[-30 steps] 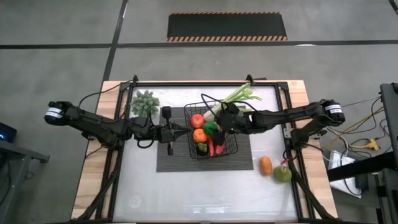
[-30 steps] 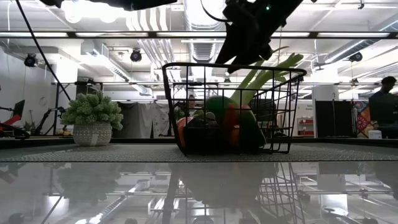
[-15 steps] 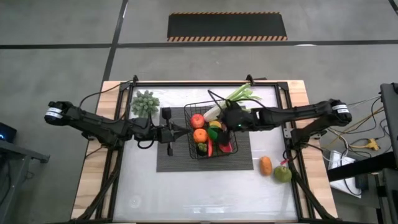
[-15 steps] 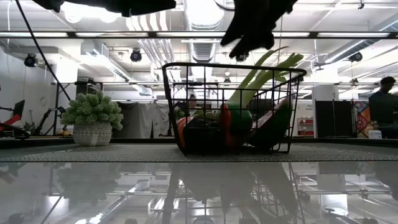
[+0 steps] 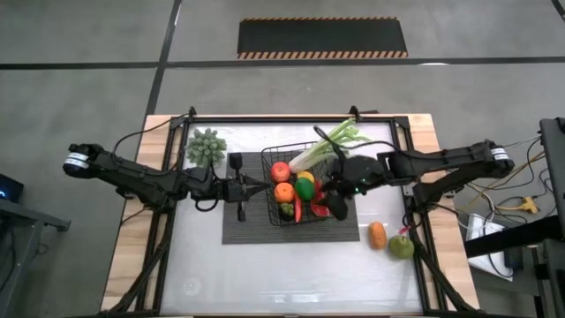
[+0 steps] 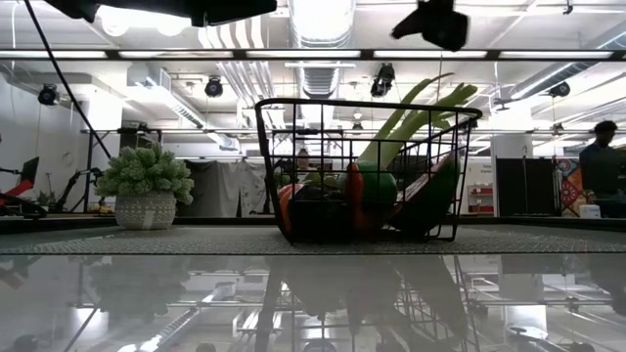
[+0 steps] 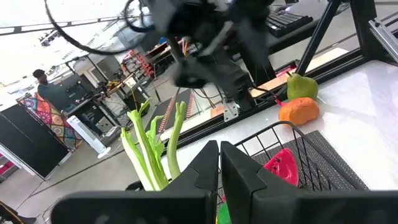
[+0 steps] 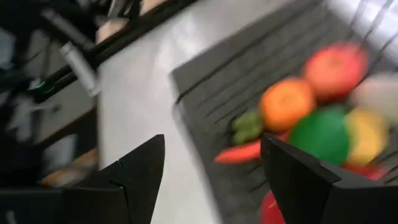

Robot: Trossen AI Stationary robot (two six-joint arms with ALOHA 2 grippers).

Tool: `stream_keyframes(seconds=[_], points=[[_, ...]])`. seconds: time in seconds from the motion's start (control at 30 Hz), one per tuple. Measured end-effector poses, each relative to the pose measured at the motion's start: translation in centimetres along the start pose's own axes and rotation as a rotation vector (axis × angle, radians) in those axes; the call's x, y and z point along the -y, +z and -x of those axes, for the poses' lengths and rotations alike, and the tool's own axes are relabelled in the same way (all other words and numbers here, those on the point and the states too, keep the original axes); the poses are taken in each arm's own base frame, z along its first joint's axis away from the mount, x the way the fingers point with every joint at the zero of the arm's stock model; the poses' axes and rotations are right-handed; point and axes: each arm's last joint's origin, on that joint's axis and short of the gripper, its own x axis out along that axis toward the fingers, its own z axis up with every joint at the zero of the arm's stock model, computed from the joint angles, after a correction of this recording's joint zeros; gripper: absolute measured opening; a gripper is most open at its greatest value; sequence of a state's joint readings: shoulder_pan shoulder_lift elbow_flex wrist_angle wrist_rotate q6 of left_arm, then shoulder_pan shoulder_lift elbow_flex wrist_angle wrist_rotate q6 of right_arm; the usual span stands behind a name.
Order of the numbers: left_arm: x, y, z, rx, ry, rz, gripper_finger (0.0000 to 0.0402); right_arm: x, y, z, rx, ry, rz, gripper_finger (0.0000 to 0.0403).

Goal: Build produce basket
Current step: Put the potato into the wire basket

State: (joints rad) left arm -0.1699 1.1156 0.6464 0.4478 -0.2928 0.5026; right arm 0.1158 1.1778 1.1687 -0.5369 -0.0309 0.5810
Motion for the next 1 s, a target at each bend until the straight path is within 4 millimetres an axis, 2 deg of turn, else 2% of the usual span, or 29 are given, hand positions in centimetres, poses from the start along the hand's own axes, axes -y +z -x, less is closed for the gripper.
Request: stream_keyframes(seconds=[0.13, 0.23, 0.33, 0.43, 0.57, 0.73, 1.0], points=[[0.0, 0.0, 0.0, 0.001, 0.0, 0.0, 0.0, -1.2, -1.6, -0.3, -0.136, 0.062, -0.095, 0.0247], [0.0, 0.0, 0.0, 0.001, 0.0, 0.0, 0.0, -1.6, -3.4, -0.5, -0.276, 0.015, -0.177, 0.0247], [0.0, 0.0, 0.0, 0.001, 0.0, 0.0, 0.0, -1.5, -5.6, 0.2, -0.441, -0.129, -0.287, 0.0247], [0.0, 0.0, 0.0, 0.0, 0.0, 0.0, 0.0, -1.2, -7.9, 1.4, -0.561, -0.357, -0.41, 0.0247], [0.0, 0.0, 0.0, 0.0, 0.0, -0.001, 0.0, -1.0, -10.2, 2.6, -0.619, -0.595, -0.541, 0.0252], [0.0, 0.0, 0.0, 0.0, 0.0, -0.005, 0.0, -1.2, -11.8, 2.6, -0.605, -0.661, -0.595, 0.0288], [0.0, 0.0, 0.0, -0.003, -0.002, -0.007, 0.0, -0.1, -14.3, 0.7, -0.656, -0.747, -0.608, 0.0331]])
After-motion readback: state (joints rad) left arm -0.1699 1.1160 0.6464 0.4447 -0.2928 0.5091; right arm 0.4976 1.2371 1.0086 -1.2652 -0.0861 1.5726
